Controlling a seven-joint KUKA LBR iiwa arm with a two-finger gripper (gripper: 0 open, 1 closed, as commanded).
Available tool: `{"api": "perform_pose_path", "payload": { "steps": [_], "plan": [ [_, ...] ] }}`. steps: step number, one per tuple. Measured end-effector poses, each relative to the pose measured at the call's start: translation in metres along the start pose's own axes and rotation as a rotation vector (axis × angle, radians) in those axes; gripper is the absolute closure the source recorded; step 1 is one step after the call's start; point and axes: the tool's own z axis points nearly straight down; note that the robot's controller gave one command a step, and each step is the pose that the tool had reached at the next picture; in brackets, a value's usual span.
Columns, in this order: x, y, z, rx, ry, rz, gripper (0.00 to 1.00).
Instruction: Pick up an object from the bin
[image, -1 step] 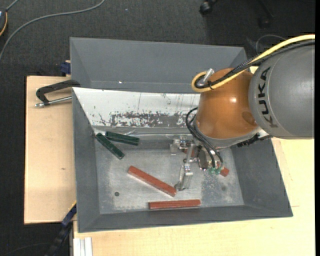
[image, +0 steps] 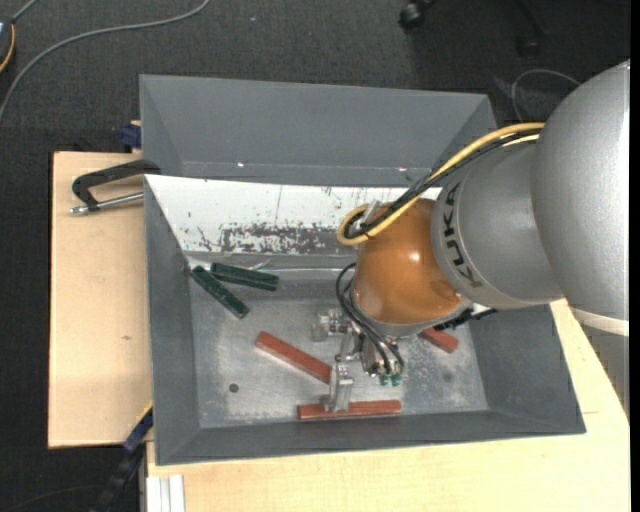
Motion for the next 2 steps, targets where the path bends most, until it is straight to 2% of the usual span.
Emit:
{"api": "perform_pose_path", "payload": {
  "steps": [1, 2],
  "plan": [
    [-0.002, 0.000, -0.004, -0.001, -0.006, 0.002, 1.00],
    [-0.032, -0.002, -0.139, -0.002, -0.021, 0.003, 1.00]
  ]
}}
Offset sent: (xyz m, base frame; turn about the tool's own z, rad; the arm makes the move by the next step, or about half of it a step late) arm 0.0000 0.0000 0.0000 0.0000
